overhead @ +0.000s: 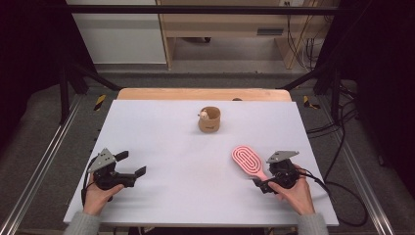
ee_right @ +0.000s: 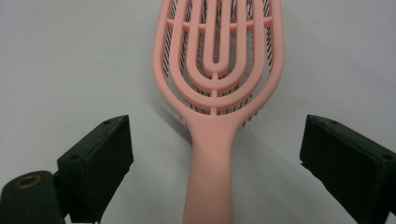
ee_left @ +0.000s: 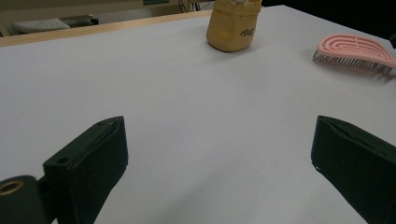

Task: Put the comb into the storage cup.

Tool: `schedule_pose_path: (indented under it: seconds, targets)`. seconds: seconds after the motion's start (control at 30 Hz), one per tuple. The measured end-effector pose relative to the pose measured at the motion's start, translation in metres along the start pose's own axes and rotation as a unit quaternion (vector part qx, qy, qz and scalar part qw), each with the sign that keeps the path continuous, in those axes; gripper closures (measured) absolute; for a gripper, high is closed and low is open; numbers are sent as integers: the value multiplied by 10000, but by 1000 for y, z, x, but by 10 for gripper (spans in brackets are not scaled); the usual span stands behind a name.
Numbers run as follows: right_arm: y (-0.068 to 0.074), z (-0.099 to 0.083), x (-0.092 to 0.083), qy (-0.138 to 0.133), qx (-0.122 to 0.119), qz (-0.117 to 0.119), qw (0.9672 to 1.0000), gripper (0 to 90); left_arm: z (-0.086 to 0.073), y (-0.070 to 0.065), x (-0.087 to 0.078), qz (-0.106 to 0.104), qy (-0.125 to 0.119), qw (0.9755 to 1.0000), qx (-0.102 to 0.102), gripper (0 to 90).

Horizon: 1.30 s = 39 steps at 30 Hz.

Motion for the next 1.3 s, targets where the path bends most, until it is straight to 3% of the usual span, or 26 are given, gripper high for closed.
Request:
schedule_pose_path:
  seconds: [0.27,0.5,1.3]
  targets:
    - [1,-2,1,115,34,126,9998,236,0,0,0,-1,5,10000,5,37]
    - [1,-6,2,287,65,93,9995,360,0,-1,0,-6,5,10000,3,38]
    - [0,-12,5,530,121,15,9985,575,0,0,0,-5,4,10000,6,37]
Point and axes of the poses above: each handheld gripper's, and its own axes: x roughly forward along the jaws, z roughly out of its top, y roughly to its left, the point moved 9 cm from there along x, roughly forward along the jaws, and after that the axes turned 7 degrees about -y, right-handed, at the moved point
